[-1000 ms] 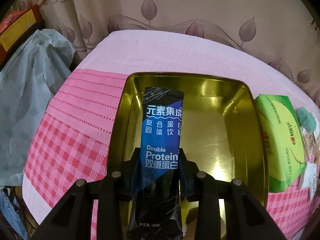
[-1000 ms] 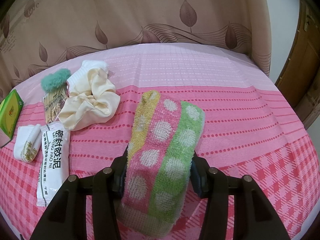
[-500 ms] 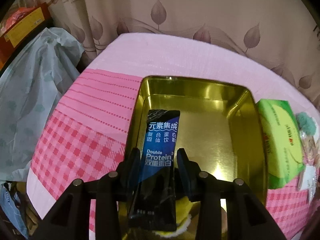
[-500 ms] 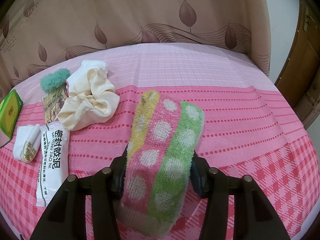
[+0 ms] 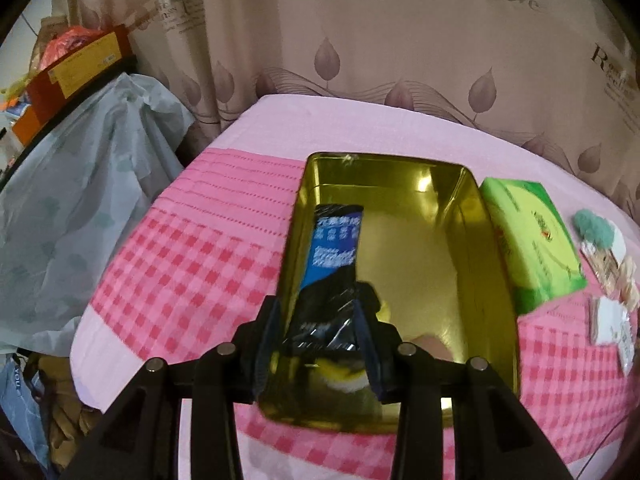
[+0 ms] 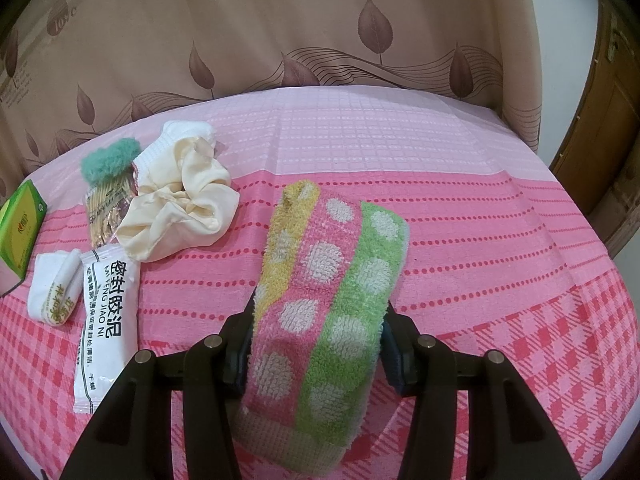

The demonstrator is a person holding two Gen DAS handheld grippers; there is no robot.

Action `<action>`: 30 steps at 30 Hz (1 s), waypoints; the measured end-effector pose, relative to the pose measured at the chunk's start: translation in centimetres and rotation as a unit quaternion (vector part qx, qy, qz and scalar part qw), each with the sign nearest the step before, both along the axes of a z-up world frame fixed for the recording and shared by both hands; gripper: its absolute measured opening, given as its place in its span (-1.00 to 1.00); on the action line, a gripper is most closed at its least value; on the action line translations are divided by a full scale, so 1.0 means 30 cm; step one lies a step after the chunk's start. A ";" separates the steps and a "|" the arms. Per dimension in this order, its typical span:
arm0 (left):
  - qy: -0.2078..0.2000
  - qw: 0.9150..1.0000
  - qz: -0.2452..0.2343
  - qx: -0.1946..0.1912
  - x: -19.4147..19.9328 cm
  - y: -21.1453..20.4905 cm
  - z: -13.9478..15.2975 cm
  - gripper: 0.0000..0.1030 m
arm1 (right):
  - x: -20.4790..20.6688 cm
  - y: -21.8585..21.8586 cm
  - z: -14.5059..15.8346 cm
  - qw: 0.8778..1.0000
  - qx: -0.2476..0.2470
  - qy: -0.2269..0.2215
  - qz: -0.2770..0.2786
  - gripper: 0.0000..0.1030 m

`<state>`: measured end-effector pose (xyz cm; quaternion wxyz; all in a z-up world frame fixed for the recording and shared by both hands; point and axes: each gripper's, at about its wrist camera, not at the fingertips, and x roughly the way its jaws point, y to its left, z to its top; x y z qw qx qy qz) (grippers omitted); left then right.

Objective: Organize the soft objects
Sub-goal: 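Lower the protein sachet into the gold tin and open the left tool, then carry the polka-dot towel into the gold tin and open the right tool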

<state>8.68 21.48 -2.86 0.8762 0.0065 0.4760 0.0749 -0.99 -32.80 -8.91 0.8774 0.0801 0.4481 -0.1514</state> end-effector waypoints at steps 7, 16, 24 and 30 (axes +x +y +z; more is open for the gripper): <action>-0.014 1.000 0.021 0.011 -0.095 0.056 -0.007 -0.25 | -0.006 -0.008 0.014 1.000 0.001 -0.003 -0.010 -0.19; -0.029 0.997 0.065 -0.009 -0.134 0.157 -0.019 -0.25 | -0.001 0.078 0.120 1.000 -0.014 -0.021 -0.004 -0.26; -0.031 0.994 0.101 -0.017 -0.138 0.221 -0.022 -0.25 | 0.069 0.358 0.241 0.994 -0.005 -0.049 0.094 -0.26; -0.033 0.991 0.125 -0.024 -0.141 0.257 -0.021 -0.25 | 0.140 0.633 0.304 0.979 0.018 -0.060 0.195 -0.26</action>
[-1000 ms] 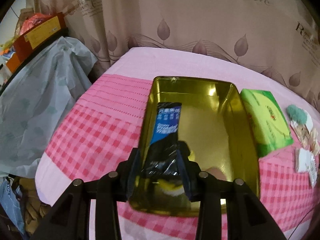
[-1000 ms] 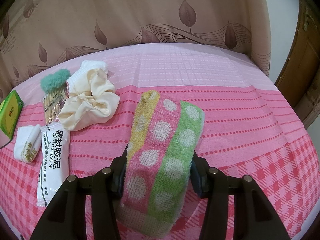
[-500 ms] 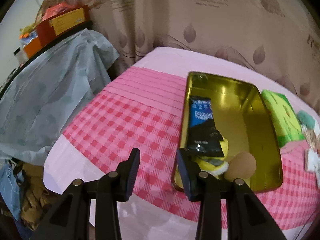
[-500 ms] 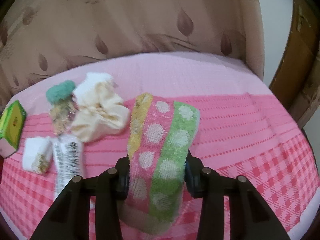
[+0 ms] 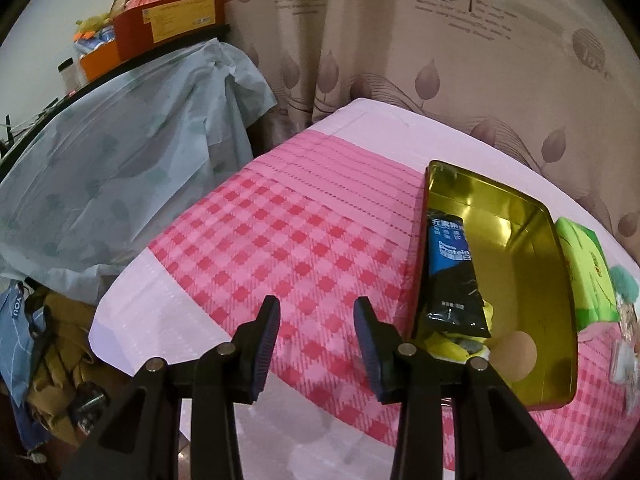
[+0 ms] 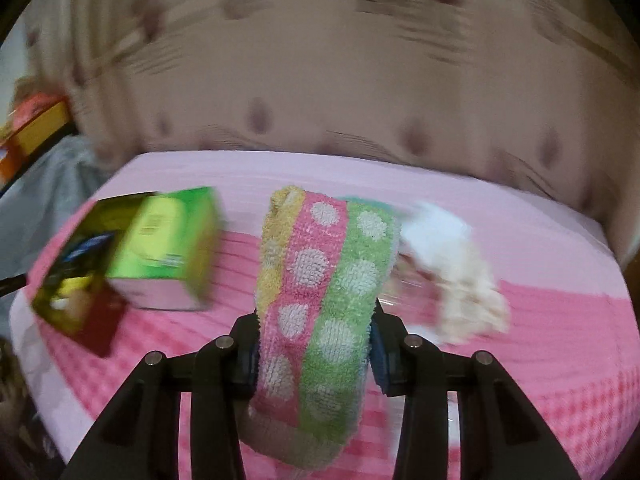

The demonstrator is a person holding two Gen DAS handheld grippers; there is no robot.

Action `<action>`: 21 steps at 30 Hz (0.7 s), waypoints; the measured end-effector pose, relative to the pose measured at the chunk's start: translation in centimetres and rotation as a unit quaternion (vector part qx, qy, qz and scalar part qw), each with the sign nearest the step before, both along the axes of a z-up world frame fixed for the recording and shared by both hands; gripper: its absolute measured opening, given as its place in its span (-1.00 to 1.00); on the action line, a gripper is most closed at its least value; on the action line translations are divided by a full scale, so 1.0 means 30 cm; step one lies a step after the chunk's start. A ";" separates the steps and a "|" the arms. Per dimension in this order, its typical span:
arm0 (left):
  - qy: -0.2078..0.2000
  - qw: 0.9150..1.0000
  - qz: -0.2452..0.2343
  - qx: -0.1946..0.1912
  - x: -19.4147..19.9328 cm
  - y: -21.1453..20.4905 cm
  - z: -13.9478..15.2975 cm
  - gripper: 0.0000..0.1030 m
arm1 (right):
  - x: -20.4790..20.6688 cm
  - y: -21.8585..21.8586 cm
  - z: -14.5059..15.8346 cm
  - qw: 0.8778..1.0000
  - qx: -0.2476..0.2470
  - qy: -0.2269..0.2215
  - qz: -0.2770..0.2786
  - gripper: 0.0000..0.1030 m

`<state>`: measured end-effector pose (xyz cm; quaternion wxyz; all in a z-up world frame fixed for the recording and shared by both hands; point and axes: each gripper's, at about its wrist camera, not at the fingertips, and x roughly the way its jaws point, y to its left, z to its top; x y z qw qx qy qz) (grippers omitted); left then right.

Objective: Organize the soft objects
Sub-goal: 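Carry the polka-dot towel into the gold tin and open the right tool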

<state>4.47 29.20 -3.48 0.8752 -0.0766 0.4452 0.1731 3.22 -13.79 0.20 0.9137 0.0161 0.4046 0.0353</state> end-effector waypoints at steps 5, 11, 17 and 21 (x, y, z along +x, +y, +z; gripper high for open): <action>0.005 1.000 0.015 -0.005 -0.002 0.028 -0.007 -0.25 | 0.045 0.246 0.018 0.997 0.011 -0.001 0.079 -0.26; 0.005 1.000 0.021 -0.010 -0.005 0.042 -0.008 -0.25 | 0.071 0.473 0.007 0.989 0.016 0.006 0.149 -0.26; 0.002 0.999 0.035 -0.017 -0.007 0.077 -0.006 -0.25 | 0.100 0.612 -0.005 0.983 0.008 0.014 0.184 -0.26; -0.001 0.998 0.051 -0.030 -0.014 0.110 -0.003 -0.25 | 0.143 0.682 -0.018 0.980 0.001 0.021 0.199 -0.26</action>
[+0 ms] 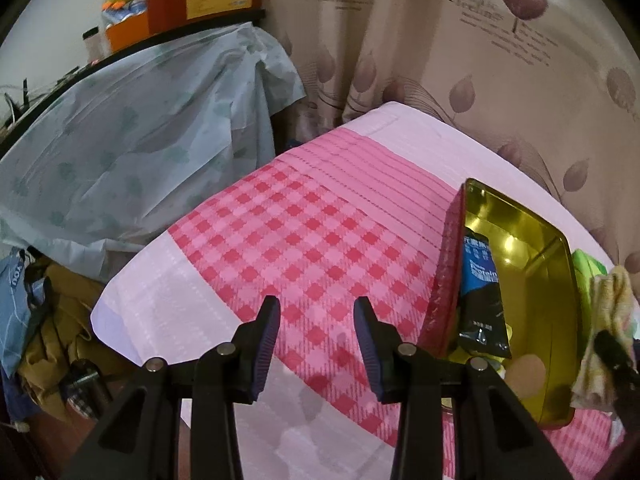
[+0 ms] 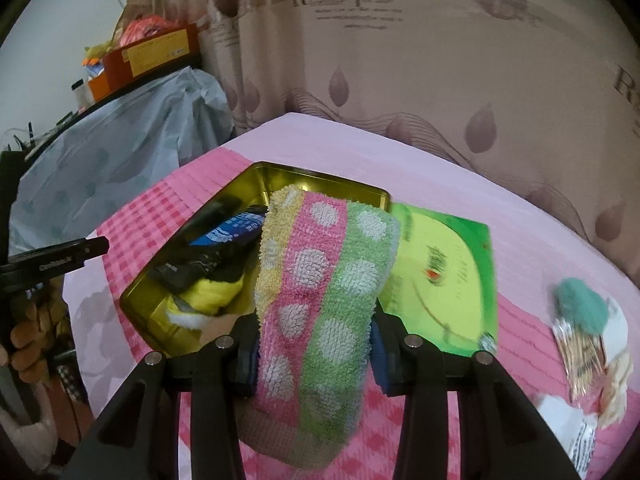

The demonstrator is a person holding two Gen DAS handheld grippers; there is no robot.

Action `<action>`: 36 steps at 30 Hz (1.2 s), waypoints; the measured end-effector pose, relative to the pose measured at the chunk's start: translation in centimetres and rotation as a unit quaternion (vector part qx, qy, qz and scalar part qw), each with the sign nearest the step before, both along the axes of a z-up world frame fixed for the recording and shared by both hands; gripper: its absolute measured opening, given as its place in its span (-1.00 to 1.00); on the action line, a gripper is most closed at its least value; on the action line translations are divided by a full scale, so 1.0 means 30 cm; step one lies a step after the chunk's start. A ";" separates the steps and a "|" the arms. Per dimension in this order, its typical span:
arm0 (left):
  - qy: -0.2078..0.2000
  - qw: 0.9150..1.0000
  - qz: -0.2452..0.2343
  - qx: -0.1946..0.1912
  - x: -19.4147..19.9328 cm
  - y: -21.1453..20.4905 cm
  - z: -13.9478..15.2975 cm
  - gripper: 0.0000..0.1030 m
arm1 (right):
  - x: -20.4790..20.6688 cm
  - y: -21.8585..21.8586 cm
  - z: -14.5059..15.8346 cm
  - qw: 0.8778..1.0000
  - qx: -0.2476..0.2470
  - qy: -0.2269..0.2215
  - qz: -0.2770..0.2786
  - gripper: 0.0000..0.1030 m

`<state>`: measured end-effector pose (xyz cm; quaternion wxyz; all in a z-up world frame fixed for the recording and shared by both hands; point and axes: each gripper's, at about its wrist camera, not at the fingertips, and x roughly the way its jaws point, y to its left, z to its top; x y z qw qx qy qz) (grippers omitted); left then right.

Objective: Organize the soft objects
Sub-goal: 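Carry the polka-dot towel into the gold tin and open the right tool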

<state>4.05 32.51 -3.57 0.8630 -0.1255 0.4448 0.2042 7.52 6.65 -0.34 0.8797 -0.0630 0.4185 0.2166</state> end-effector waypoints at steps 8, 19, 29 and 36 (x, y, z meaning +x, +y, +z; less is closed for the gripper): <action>0.006 1.000 0.007 -0.008 0.000 0.014 -0.008 -0.25 | 0.065 0.131 -0.052 0.999 -0.022 0.016 0.024 -0.24; 0.007 1.000 0.001 -0.010 0.002 0.009 -0.012 -0.25 | 0.136 0.172 -0.110 0.999 -0.041 0.030 0.019 -0.18; 0.007 1.000 0.002 -0.010 0.002 0.005 -0.014 -0.25 | 0.149 0.172 -0.122 0.998 -0.046 0.030 0.019 0.18; 0.008 1.000 -0.002 -0.004 0.006 -0.007 -0.015 -0.25 | 0.117 0.149 -0.064 0.999 -0.032 0.006 0.016 0.29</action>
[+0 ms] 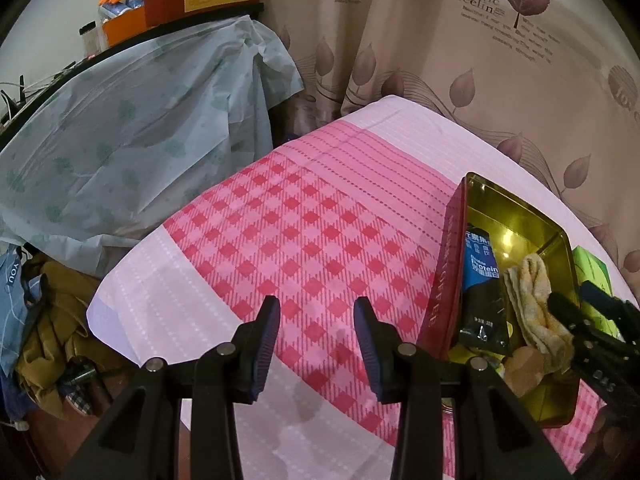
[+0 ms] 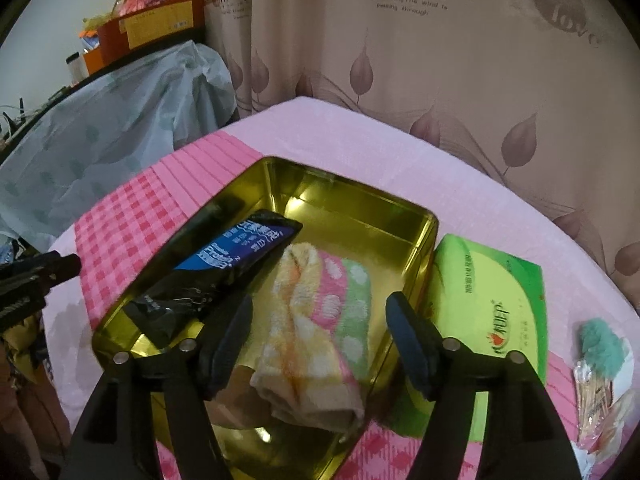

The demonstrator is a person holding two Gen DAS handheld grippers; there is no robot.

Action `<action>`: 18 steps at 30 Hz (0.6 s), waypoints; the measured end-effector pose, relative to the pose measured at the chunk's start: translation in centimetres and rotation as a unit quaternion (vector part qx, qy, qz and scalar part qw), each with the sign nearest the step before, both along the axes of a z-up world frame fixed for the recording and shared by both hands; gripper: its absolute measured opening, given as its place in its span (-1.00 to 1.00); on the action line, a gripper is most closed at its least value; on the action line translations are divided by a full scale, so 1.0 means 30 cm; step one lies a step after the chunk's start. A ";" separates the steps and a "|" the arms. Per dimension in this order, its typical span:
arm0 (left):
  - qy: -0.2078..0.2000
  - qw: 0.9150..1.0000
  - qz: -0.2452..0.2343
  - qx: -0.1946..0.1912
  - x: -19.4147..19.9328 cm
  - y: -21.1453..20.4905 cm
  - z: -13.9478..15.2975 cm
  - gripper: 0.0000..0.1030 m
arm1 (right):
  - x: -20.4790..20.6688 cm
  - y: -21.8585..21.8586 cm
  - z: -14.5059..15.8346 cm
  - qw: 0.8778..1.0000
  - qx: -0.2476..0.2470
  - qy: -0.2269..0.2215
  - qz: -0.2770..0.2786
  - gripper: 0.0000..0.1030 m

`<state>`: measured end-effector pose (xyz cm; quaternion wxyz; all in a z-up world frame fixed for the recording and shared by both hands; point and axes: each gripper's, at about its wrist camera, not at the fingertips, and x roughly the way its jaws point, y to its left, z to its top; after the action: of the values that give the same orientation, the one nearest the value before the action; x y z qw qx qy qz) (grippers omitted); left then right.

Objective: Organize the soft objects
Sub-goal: 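Carry the polka-dot towel into the gold tin and open the right tool, then grasp the white sealant packet with the right tool while the left tool reaches the white towel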

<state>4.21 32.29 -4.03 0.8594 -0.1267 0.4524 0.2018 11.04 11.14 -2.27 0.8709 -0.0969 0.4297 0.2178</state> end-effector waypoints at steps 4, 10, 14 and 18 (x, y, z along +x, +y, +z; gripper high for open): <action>0.002 1.000 -0.003 0.004 0.004 -0.004 -0.003 -0.25 | -0.045 -0.056 0.040 1.000 0.022 -0.008 -0.007 0.30; 0.001 1.000 -0.012 0.014 0.004 -0.021 0.001 -0.25 | -0.119 -0.214 0.066 0.998 0.035 -0.013 -0.041 0.32; 0.001 1.000 -0.018 0.021 0.005 -0.032 0.003 -0.25 | -0.161 -0.353 0.071 0.997 0.027 -0.020 -0.075 0.33; 0.002 0.999 -0.020 0.026 0.005 -0.039 0.001 -0.25 | -0.201 -0.525 0.071 0.992 0.015 -0.024 -0.120 0.33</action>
<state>4.37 31.13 -4.00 0.8654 -0.0946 0.4511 0.1966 5.01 -4.61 -0.15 0.9021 -0.0366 0.4141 0.1160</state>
